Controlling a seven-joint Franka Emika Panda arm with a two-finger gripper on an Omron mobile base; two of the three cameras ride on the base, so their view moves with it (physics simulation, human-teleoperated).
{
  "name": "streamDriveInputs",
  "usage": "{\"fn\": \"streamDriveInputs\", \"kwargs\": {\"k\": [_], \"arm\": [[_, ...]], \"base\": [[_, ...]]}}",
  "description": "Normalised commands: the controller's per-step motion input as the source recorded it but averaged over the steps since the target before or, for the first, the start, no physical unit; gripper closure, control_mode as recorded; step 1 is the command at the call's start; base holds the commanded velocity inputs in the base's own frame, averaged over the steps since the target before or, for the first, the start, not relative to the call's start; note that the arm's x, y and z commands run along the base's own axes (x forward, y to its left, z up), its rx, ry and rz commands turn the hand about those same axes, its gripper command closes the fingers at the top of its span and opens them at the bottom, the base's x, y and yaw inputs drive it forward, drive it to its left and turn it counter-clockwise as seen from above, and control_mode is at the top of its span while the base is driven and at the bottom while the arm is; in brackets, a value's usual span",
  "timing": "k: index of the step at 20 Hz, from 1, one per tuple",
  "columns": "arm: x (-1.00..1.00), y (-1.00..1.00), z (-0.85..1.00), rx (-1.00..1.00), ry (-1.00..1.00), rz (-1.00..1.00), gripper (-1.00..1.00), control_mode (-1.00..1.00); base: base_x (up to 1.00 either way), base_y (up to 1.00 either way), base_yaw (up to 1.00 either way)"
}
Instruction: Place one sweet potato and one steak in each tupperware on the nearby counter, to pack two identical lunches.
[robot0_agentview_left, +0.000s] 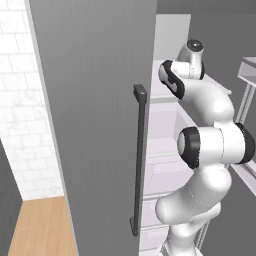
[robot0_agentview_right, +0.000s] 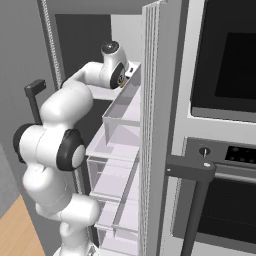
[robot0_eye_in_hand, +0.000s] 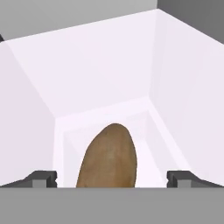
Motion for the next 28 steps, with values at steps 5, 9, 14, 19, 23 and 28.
{"fn": "streamDriveInputs", "kwargs": {"k": [5,9,14,19,23,28], "arm": [[0.08,0.01,-0.43,0.0,0.0,0.01,1.0,-1.0],[-0.03,0.11,-0.23,0.0,-0.02,0.05,1.0,-1.0],[-0.48,0.34,-0.01,0.0,0.0,0.09,1.0,-1.0],[-1.0,0.12,0.02,-0.01,0.0,0.0,1.0,-1.0],[-1.0,0.0,0.0,0.0,-0.04,-0.09,1.0,-1.0],[-1.0,0.0,0.0,0.0,-0.03,-0.08,1.0,-1.0]], "base": [[0.0,0.0,0.0],[0.0,0.0,0.0],[0.0,0.0,0.0],[0.0,0.0,0.0],[0.0,0.0,0.0],[0.0,0.0,0.0]]}}
